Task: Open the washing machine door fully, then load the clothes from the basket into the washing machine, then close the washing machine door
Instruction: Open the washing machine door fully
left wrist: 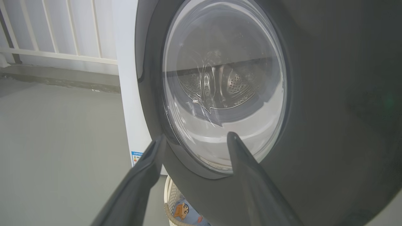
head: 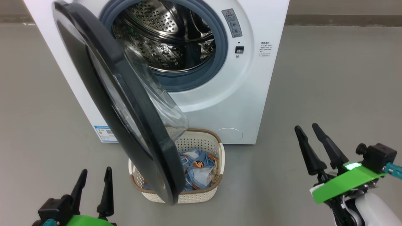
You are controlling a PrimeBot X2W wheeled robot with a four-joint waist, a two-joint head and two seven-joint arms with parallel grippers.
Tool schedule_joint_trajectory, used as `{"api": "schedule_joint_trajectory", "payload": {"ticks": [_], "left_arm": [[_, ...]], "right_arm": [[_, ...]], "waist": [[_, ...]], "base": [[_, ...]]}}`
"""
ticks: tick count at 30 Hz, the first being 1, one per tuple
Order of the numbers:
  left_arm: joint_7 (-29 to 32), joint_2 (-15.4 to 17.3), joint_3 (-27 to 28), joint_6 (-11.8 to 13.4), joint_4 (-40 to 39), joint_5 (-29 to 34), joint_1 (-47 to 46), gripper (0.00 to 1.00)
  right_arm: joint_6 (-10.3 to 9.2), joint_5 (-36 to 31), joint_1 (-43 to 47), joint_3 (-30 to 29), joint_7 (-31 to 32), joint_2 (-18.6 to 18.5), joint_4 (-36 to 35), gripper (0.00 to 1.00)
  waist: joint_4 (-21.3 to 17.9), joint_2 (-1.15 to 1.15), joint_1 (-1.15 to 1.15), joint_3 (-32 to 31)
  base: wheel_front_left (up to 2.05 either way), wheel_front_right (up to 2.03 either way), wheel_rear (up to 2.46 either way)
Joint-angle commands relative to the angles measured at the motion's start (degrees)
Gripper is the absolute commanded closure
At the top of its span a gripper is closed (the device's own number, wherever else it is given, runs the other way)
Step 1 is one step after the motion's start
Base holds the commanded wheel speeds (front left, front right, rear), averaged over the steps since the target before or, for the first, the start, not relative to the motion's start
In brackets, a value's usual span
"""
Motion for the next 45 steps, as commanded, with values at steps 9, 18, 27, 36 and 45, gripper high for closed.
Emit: {"api": "schedule_joint_trajectory", "payload": {"ticks": [9, 18, 27, 36, 45], "left_arm": [[-0.36, 0.59, 2.15, -0.09, -2.08, 0.59, -1.09, 0.0], [-0.36, 0.41, 2.2, -0.09, -2.22, 0.7, -1.13, 0.0], [-0.36, 0.37, 2.24, -0.09, -2.08, 0.91, -1.09, 0.0], [-0.36, 0.53, 2.08, -0.09, -2.13, 0.9, -0.94, 0.0], [-0.36, 0.55, 2.0, -0.09, -2.09, 0.84, -0.81, 0.0]], "right_arm": [[0.17, -16.24, 5.08, -4.57, -0.84, 3.26, -1.58, 0.0], [0.17, -20.31, 6.35, -6.31, -0.84, 5.69, -0.07, 0.0], [0.17, -21.55, 5.9, -6.58, -0.85, 5.89, 0.3, 0.0], [0.17, -21.45, 5.82, -6.2, -0.85, 5.92, 0.58, 0.0], [0.17, -21.35, 5.86, -6.12, -0.85, 5.73, 0.7, 0.0]], "waist": [[-0.15, 0.0, 0.0, 0.46], [-0.12, 0.0, 0.0, 0.46], [-0.26, 0.0, 0.0, 0.39], [-0.48, 0.0, 0.0, 0.24], [-0.58, 0.0, 0.0, 0.13]], "base": [[0.0, 0.0, 0.0], [0.0, 0.0, 0.0], [0.0, 0.0, 0.0], [0.0, 0.0, 0.0], [0.0, 0.0, 0.0]]}}
